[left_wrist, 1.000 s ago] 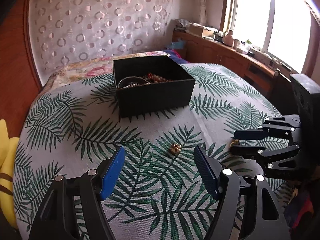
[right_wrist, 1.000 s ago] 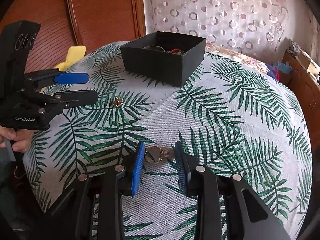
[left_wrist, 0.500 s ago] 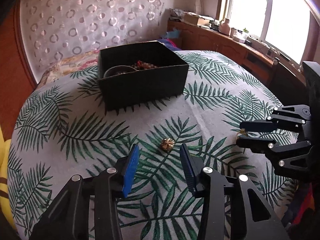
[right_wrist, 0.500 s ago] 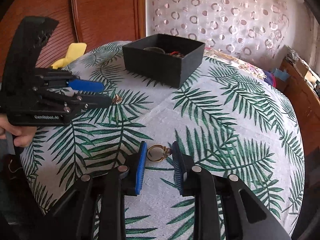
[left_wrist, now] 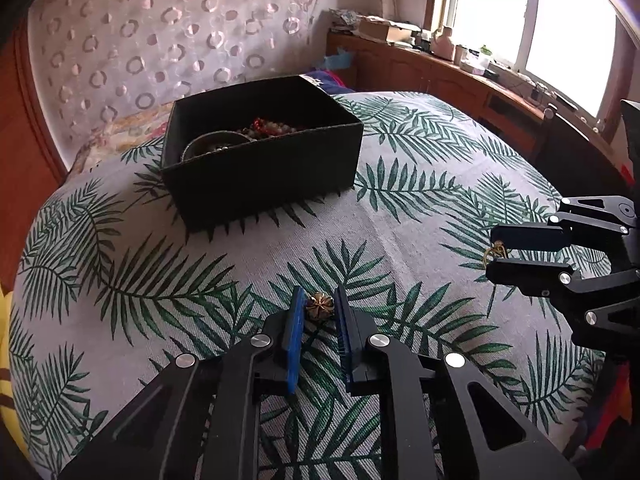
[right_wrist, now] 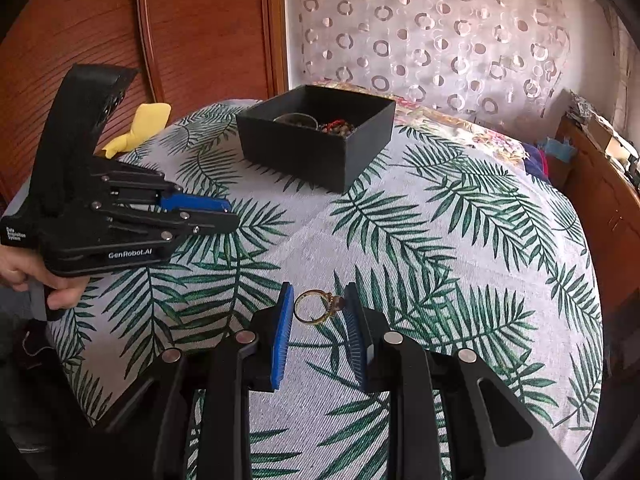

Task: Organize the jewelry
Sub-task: 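Carry the gold charm into the black box with the left tool while the right tool drops the ring in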

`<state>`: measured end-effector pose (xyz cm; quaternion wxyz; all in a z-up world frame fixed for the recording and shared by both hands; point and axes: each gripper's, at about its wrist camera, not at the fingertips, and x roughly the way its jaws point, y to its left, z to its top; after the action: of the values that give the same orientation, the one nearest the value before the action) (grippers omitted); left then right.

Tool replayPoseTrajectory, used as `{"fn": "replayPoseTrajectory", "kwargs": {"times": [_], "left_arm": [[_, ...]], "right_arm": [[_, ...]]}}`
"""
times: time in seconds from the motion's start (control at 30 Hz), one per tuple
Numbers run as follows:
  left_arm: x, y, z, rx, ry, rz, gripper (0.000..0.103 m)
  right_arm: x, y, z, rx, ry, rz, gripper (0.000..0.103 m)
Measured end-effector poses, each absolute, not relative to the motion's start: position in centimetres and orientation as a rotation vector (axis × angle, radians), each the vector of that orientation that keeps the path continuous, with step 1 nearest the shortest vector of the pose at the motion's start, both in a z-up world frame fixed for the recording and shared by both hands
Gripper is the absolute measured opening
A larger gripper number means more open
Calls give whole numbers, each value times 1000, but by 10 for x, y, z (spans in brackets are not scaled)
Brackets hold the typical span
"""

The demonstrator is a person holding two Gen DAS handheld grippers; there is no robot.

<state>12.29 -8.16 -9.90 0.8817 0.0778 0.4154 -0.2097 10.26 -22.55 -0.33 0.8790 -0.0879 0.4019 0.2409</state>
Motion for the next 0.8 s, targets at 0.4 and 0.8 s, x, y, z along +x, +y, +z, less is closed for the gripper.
{"fn": "replayPoseTrajectory", "kwargs": {"times": [0.4, 0.8], "left_arm": [[139, -68, -57, 114, 757, -401, 14], [196, -49, -25, 56, 706, -358, 14]], "right_arm": [[147, -211, 27, -157, 752, 529, 28], [234, -198, 39, -84, 732, 565, 28]]}}
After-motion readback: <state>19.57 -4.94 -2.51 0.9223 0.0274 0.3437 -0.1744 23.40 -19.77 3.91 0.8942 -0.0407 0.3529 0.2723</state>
